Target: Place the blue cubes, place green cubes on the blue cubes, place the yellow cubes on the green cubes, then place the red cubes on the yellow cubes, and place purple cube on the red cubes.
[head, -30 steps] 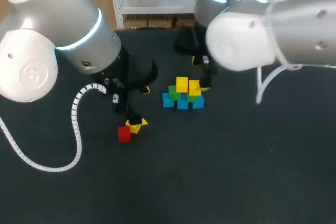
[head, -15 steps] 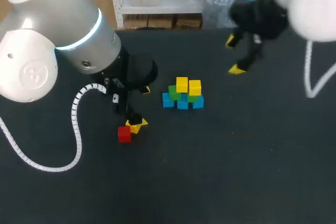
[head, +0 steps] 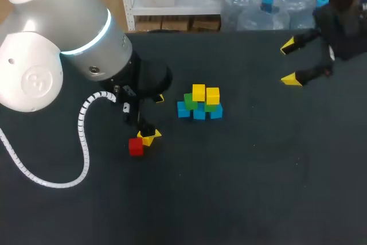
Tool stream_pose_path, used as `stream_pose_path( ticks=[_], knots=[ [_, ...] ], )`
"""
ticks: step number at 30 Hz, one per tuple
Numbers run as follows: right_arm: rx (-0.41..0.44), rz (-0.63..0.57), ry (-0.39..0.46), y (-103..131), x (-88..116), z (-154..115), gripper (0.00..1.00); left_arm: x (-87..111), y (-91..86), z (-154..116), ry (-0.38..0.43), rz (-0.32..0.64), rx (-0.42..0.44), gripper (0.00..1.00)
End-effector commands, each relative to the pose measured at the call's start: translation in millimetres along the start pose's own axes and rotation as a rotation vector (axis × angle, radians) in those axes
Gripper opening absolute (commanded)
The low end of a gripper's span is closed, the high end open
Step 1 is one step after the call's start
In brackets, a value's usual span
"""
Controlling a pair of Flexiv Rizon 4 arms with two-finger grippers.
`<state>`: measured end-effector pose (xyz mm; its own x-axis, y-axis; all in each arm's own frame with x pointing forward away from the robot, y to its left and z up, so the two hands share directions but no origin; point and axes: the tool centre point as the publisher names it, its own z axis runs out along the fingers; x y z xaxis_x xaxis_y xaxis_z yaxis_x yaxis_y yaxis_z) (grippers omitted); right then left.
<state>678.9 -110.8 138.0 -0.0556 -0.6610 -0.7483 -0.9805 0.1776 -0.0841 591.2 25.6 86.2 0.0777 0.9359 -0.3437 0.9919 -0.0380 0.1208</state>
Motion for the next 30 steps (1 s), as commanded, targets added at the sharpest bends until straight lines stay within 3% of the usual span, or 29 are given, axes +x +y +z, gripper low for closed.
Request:
stream_pose_path(
  ticks=[1, 11, 18, 30],
  knots=[
    [-0.024, 0.005, -0.083, 0, 4, 1, 1.0, 0.9, 0.9, 1, -0.003, 0.002, 0.002, 1.0],
    [-0.024, 0.005, -0.083, 0, 4, 1, 1.0, 0.9, 0.9, 1, -0.003, 0.002, 0.002, 1.0],
    [-0.024, 0.005, -0.083, 0, 4, 1, 1.0, 24.5, -1.5, 16, 0.096, -0.005, 0.131, 1.0],
    [-0.024, 0.005, -0.083, 0, 4, 1, 1.0, 19.8, 0.8, 43, 0.111, -0.02, 0.155, 1.0]
  ],
)
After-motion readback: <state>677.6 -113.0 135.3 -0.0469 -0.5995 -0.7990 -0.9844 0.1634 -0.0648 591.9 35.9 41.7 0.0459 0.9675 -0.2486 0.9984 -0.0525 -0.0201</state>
